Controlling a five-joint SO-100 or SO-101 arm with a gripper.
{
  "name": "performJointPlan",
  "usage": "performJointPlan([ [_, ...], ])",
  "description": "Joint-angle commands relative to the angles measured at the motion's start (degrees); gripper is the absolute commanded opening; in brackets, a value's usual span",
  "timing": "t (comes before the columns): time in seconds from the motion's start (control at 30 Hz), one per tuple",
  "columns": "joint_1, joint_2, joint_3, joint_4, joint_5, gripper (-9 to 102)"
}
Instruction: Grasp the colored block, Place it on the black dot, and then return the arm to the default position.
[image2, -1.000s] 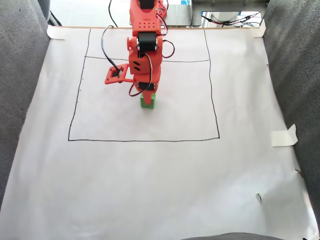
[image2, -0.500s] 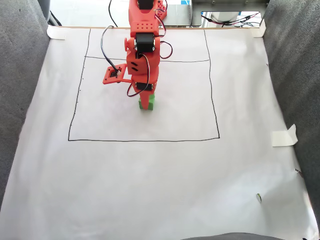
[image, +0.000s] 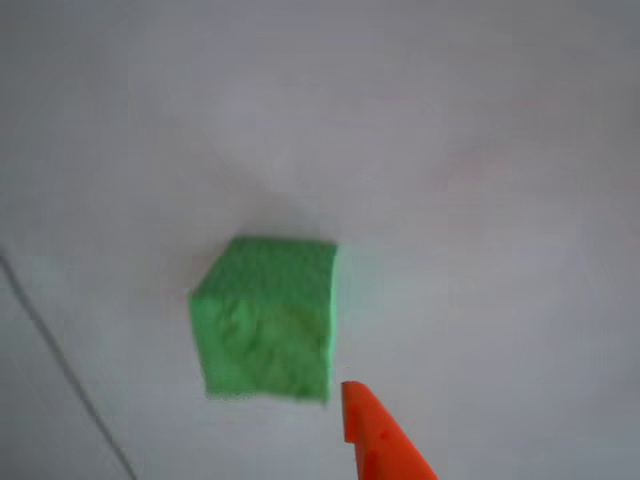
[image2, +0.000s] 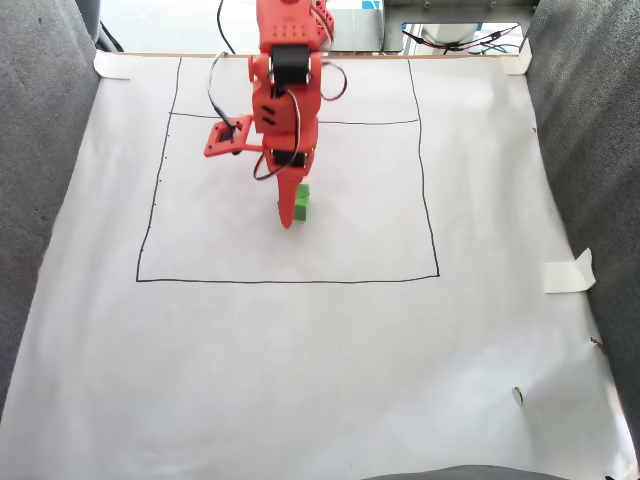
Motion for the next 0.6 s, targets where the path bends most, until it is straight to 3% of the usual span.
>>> performJointPlan([
  [0.0, -1.76, 12.48, 11.07, -3.43, -0.97, 45],
  [0.1, -3.69, 23.73, 24.52, -7.65, -1.32, 41],
  [0.23, -6.86, 41.22, 42.63, -11.25, -1.32, 17],
  [0.43, -8.7, 66.62, 64.95, -15.47, -1.32, 0],
  [0.57, -7.03, 81.3, 77.43, -19.42, -2.9, 0],
])
